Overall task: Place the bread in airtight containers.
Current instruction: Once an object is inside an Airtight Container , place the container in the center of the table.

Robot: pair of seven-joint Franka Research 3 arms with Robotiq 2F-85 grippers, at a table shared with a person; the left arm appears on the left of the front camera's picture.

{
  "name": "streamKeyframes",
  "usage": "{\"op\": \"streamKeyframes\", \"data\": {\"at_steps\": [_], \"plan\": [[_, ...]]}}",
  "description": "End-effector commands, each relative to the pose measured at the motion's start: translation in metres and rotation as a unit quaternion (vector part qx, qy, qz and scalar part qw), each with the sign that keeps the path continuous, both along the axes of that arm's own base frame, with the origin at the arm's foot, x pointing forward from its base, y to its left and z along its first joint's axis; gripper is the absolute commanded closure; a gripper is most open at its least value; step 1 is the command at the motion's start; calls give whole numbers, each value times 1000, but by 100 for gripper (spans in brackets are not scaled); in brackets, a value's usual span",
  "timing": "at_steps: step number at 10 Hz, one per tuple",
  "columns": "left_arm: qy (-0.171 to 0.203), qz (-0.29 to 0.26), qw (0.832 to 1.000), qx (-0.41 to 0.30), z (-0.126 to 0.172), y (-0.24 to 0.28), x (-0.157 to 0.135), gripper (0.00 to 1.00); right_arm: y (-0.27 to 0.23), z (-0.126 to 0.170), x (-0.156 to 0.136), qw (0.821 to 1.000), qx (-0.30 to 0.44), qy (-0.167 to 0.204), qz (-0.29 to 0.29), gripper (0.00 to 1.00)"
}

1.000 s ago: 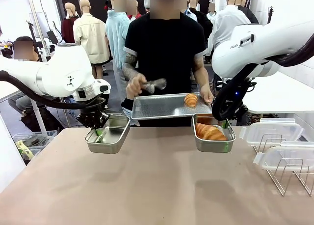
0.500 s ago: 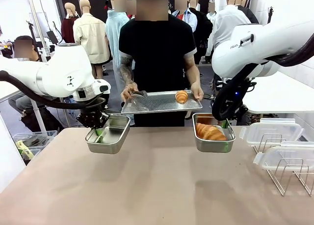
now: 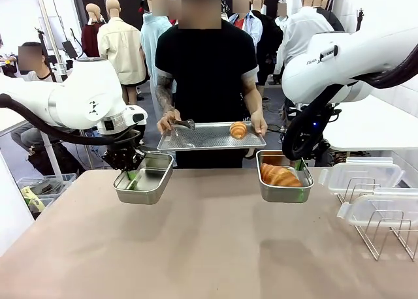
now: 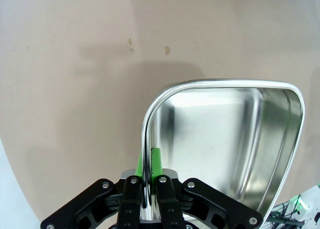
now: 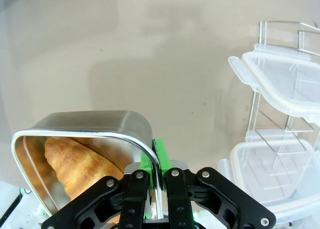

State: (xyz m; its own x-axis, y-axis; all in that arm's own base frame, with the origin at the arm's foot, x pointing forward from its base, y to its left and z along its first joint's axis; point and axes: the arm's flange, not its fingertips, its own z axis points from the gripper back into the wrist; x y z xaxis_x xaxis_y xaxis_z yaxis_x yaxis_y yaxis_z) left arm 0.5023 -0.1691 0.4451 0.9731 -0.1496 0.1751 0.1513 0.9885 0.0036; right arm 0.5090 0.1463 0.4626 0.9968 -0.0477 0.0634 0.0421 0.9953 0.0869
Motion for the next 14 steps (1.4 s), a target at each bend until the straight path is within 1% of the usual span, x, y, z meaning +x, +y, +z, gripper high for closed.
{"op": "streamKeyframes", "data": {"at_steps": [1,6,7,8,9,10,11,14], "plan": [[-12,10,1000,5,2,-1,0,100,1,0,0,1000,2,-5,0,100],[-12,10,1000,5,2,-1,0,100,1,0,0,1000,2,-5,0,100],[-12,10,1000,5,2,-1,0,100,0,0,0,1000,0,0,0,100],[-12,10,1000,5,2,-1,0,100,3,-11,14,1000,-9,-17,-7,100],[-12,10,1000,5,2,-1,0,100,7,-23,29,1000,-16,-24,-12,100],[-12,10,1000,5,2,-1,0,100,8,-38,48,999,-24,-30,-1,100],[-12,10,1000,5,2,-1,0,100,10,-55,66,999,-26,-41,-15,100],[-12,10,1000,5,2,-1,0,100,21,-102,99,998,-42,-6,38,100]]}}
